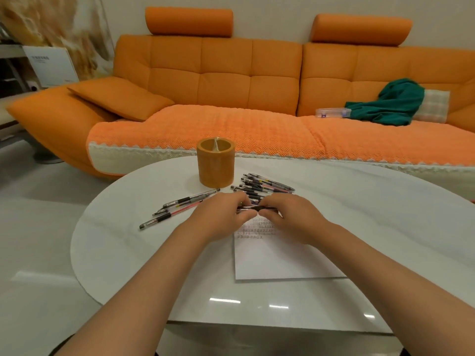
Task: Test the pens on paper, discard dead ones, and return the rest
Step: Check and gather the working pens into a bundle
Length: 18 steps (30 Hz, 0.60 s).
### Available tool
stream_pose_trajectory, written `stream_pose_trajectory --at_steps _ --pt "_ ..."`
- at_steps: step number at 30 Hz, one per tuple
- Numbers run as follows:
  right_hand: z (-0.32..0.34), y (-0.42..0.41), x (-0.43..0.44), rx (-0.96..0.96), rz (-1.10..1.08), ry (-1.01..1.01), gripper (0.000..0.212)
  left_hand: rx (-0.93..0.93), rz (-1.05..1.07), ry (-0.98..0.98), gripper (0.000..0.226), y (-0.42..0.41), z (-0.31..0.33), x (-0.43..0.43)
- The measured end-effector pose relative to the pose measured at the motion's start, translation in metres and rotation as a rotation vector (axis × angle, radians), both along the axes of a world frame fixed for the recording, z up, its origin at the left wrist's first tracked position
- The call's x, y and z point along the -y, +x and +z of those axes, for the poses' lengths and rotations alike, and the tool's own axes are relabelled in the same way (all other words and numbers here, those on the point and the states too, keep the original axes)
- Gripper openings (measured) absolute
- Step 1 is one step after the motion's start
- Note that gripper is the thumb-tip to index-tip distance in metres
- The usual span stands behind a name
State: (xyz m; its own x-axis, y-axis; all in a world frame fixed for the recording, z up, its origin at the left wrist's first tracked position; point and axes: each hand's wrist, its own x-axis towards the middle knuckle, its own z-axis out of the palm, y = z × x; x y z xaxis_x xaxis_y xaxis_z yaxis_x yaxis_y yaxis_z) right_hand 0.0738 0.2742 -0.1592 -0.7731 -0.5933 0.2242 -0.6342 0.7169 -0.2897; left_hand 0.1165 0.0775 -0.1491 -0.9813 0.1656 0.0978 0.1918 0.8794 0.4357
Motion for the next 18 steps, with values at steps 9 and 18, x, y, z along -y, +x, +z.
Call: stream_pose_trajectory --at_steps 9,18 --pt "-0.008 -0.003 -0.017 0.084 -0.027 -0.024 0.024 0.035 -0.049 0.144 0.010 -0.016 -0.005 -0.018" --pt "-0.003 -0.006 -0.012 0.083 0.001 -0.007 0.022 -0.024 -0.060 0.242 0.006 -0.022 -0.008 -0.017"
